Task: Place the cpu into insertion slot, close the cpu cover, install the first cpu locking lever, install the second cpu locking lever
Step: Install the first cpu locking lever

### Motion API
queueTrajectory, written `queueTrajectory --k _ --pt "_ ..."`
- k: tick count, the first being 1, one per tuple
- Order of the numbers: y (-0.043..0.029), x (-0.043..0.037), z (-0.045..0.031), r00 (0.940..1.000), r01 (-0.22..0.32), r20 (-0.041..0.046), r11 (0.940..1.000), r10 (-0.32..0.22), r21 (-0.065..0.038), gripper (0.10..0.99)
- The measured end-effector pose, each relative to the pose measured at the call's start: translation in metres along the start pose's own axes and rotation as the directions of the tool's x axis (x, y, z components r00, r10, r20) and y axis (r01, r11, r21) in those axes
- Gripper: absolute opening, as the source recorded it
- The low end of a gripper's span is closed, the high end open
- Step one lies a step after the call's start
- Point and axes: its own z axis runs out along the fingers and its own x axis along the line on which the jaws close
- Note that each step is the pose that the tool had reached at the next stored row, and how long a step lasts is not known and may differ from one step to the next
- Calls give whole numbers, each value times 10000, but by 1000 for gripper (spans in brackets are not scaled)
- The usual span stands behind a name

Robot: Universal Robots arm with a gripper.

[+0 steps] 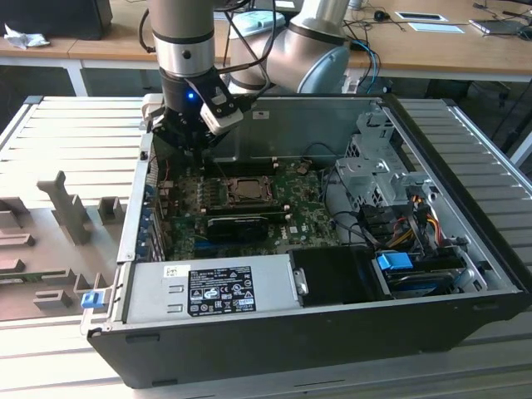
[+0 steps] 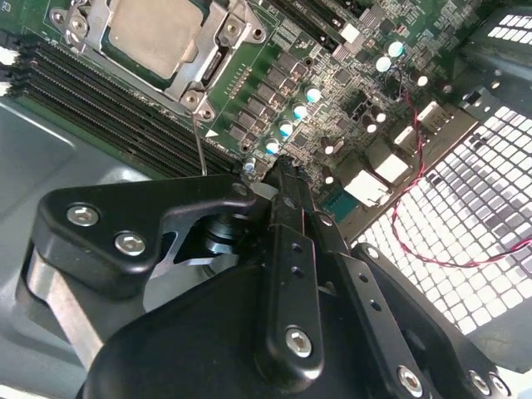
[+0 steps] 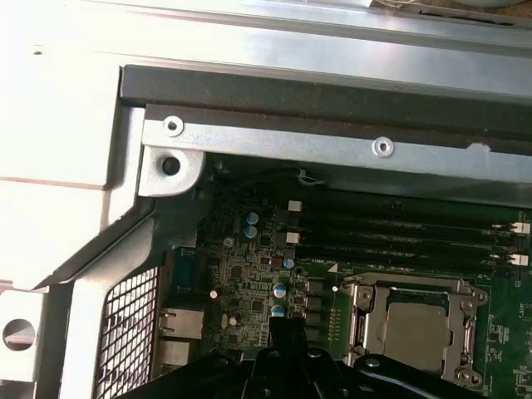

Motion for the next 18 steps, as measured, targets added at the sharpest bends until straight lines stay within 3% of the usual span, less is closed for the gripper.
queueTrajectory --k 7,18 --pt "36 -24 2 10000 1 1 10000 -1 0 106" --pt "187 -97 33 10000 -1 1 10000 1 0 106"
